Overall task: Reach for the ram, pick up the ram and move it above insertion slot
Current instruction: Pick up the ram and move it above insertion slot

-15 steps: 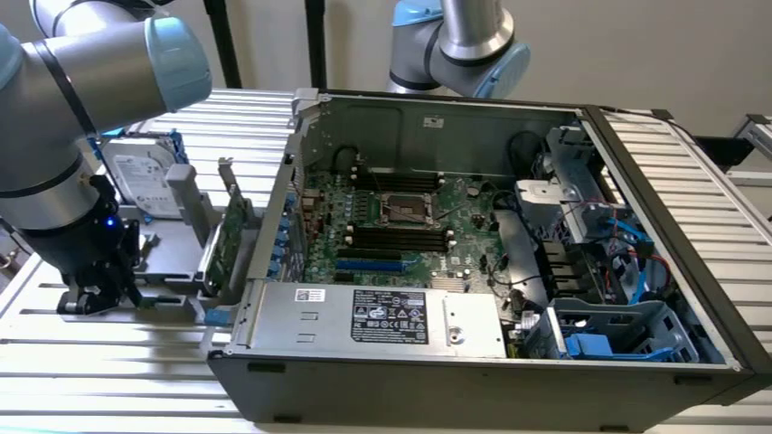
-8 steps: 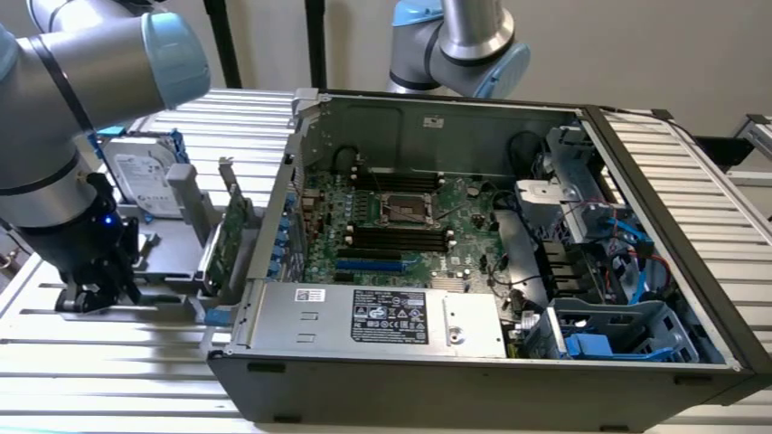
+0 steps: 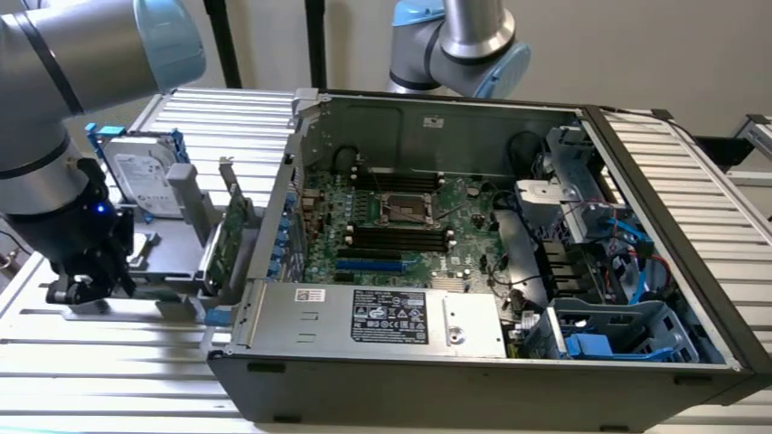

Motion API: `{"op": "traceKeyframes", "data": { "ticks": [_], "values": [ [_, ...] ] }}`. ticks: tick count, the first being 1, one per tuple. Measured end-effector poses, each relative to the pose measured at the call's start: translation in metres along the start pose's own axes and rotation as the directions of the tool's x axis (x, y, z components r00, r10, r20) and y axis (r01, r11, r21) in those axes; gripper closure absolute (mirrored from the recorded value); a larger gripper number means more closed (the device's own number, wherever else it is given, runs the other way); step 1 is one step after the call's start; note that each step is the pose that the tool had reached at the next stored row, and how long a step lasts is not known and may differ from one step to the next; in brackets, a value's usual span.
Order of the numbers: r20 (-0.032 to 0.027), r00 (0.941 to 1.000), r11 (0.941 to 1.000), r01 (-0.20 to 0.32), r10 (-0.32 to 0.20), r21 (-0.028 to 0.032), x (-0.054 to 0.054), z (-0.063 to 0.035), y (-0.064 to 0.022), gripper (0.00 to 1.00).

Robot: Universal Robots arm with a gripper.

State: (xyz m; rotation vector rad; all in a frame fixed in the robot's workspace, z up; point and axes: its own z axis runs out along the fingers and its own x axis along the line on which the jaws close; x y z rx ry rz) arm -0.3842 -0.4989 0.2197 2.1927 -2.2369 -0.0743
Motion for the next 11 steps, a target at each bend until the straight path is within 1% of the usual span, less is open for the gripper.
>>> {"op": "traceKeyframes", "data": {
  "ticks": [6, 11],
  "values": [
    [0.0007, 1.0, 1.0, 0.0, 0.0, -0.0012, 0.0, -0.0261, -0.001, 0.87],
    [0.0008, 1.0, 1.0, 0.0, 0.0, -0.0016, -0.001, -0.049, -0.005, 0.87]
  ]
}}
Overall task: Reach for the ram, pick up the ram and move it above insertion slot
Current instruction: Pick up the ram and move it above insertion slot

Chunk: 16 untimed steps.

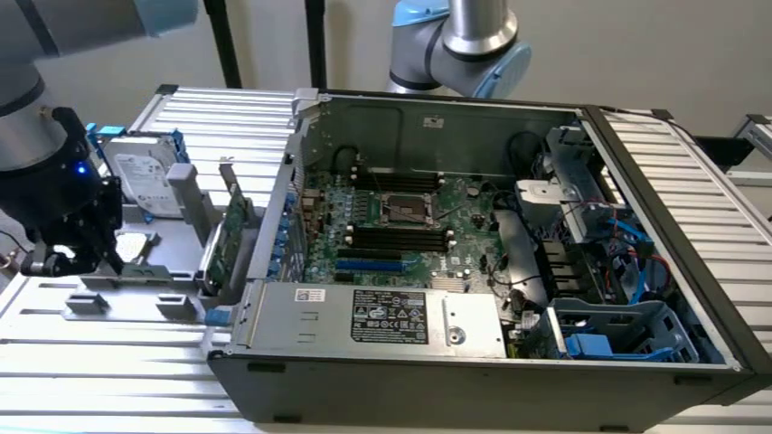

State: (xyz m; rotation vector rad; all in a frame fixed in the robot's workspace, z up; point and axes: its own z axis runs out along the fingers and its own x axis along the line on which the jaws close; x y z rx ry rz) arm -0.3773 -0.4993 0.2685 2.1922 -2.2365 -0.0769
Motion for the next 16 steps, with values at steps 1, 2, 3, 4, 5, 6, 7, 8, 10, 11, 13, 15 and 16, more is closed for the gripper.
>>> {"op": "traceKeyframes", "data": {
  "ticks": [1, 2, 3, 4, 5, 6, 7, 8, 10, 11, 13, 15, 16],
  "values": [
    [0.0, 1.0, 1.0, 0.0, 0.0, 0.0, 0.0, -0.0046, -0.0012, 0.87],
    [0.0, 1.0, 1.0, 0.0, 0.0, -0.0001, 0.0, -0.0093, -0.0026, 0.87],
    [0.0, 1.0, 1.0, 0.0, 0.0, 0.0, 0.0, -0.0138, -0.0042, 0.87],
    [0.0, 1.0, 1.0, 0.0, 0.0, -0.0001, -0.001, -0.0184, -0.006, 0.87],
    [0.0, 1.0, 1.0, 0.0, 0.0, -0.0001, -0.001, -0.0233, -0.0084, 0.87],
    [0.0001, 1.0, 1.0, 0.0, 0.0, -0.0001, -0.001, -0.0278, -0.0112, 0.87],
    [0.0004, 1.0, 1.0, 0.0, 0.0, -0.0001, -0.001, -0.0325, -0.0141, 0.87],
    [0.0004, 1.0, 1.0, 0.0, 0.0, -0.0003, -0.001, -0.0371, -0.017, 0.87],
    [0.0007, 1.0, 1.0, 0.0, 0.0, -0.0002, -0.001, -0.0466, -0.0229, 0.87],
    [0.0008, 1.0, 1.0, 0.0, 0.0, -0.0002, -0.001, -0.0512, -0.0259, 0.87],
    [0.0012, 1.0, 1.0, 0.0, 0.0, -0.0002, -0.002, -0.0604, -0.032, 0.87],
    [0.0014, 1.0, 1.0, 0.0, 0.0, -0.0004, -0.002, -0.0698, -0.0384, 0.87],
    [0.0017, 1.0, 1.0, 0.0, 0.0, -0.0003, -0.002, -0.0747, -0.042, 0.87]
  ]
}}
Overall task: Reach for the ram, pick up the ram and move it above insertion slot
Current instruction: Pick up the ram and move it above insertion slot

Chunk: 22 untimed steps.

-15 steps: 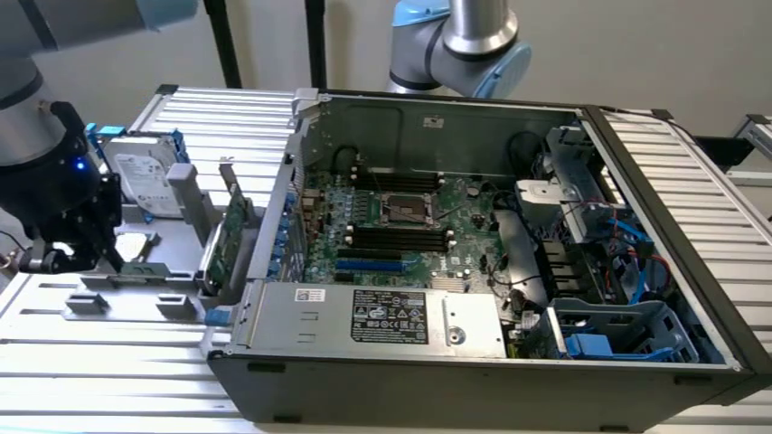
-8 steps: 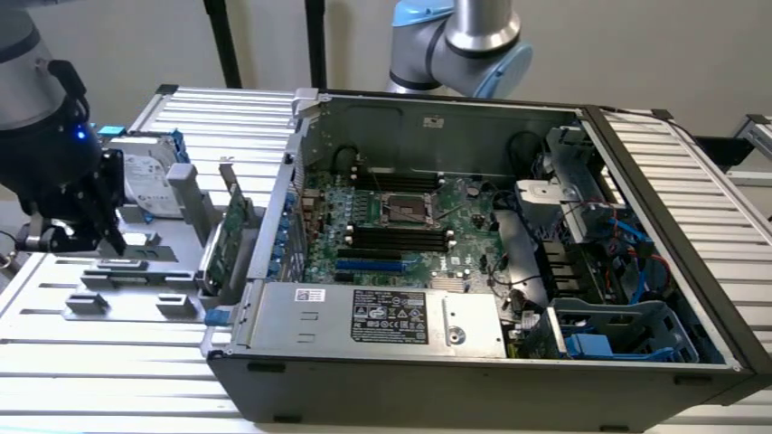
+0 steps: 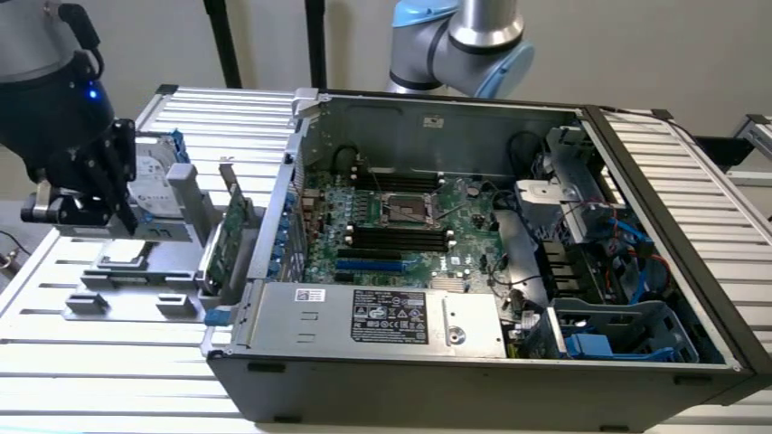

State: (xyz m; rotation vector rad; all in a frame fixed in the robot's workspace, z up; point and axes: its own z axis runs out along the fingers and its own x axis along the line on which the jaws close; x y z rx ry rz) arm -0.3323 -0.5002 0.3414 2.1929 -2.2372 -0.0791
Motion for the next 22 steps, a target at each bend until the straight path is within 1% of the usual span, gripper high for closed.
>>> {"op": "traceKeyframes", "data": {
  "ticks": [5, 9, 12, 16, 19, 22],
  "values": [
    [0.0022, 1.0, 1.0, 0.0, 0.0, -0.0002, -0.001, -0.0235, -0.0189, 0.87],
    [0.006, 1.0, 1.0, 0.0, 0.0, -0.0003, -0.001, -0.042, -0.0356, 0.87],
    [0.0122, 0.9999, 1.0, 0.001, -0.001, -0.0007, -0.002, -0.0538, -0.0486, 0.87],
    [0.0224, 0.9997, 1.0, 0.002, -0.002, -0.0019, -0.003, -0.0679, -0.0665, 0.87],
    [0.0293, 0.9996, 1.0, 0.002, -0.002, -0.0028, -0.003, -0.0736, -0.0797, 0.87],
    [0.0363, 0.9993, 1.0, 0.002, -0.002, -0.0034, -0.003, -0.0766, -0.0935, 0.87]
  ]
}}
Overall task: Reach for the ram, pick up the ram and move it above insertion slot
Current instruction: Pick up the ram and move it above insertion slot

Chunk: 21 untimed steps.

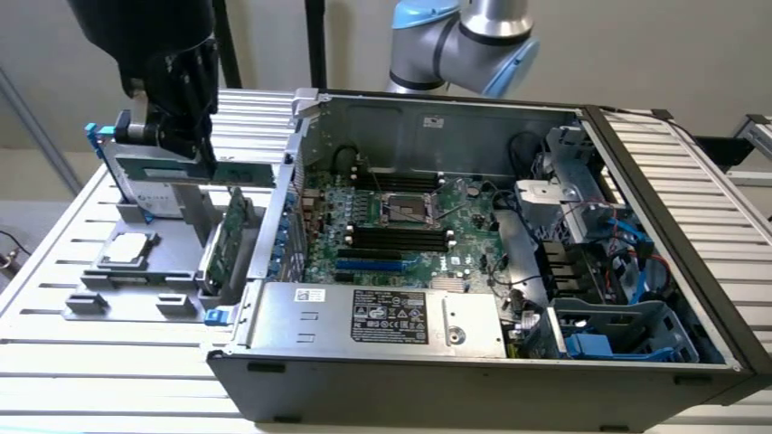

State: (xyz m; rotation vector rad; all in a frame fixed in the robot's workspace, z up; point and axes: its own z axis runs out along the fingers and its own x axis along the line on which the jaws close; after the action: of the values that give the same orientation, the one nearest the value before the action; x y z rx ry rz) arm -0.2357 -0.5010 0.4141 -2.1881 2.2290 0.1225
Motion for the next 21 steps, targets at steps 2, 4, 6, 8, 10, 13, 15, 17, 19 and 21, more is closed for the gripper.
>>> {"op": "traceKeyframes", "data": {
  "ticks": [2, 4, 6, 8, 10, 13, 15, 17, 19, 21],
  "values": [
    [0.004, 1.0, 1.0, 0.0, 0.0, -0.0003, 0.0, -0.0012, -0.009, 0.87],
    [0.0086, 1.0, 1.0, 0.0, 0.0, -0.0004, 0.0, -0.0017, -0.0181, 0.87],
    [0.0109, 0.9999, 1.0, 0.0, 0.0, -0.0005, -0.001, -0.0022, -0.027, 0.87],
    [0.0127, 0.9999, 1.0, 0.001, -0.001, -0.0006, -0.001, -0.0026, -0.036, 0.87],
    [0.0137, 0.9999, 1.0, 0.001, -0.001, -0.0007, -0.001, -0.003, -0.0453, 0.87],
    [0.014, 0.9999, 1.0, 0.001, -0.001, -0.0007, -0.002, -0.0035, -0.0589, 0.87],
    [0.014, 0.9999, 1.0, 0.001, -0.001, -0.0007, -0.003, -0.0038, -0.0678, 0.87],
    [0.014, 0.9999, 1.0, 0.001, -0.001, -0.0007, -0.005, -0.004, -0.0768, 0.87],
    [0.014, 0.9999, 1.0, 0.001, -0.001, -0.0007, -0.009, -0.0036, -0.0841, 0.87],
    [0.014, 0.9999, 1.0, 0.001, -0.001, -0.0007, -0.014, -0.003, -0.0905, 0.87]
  ]
}}
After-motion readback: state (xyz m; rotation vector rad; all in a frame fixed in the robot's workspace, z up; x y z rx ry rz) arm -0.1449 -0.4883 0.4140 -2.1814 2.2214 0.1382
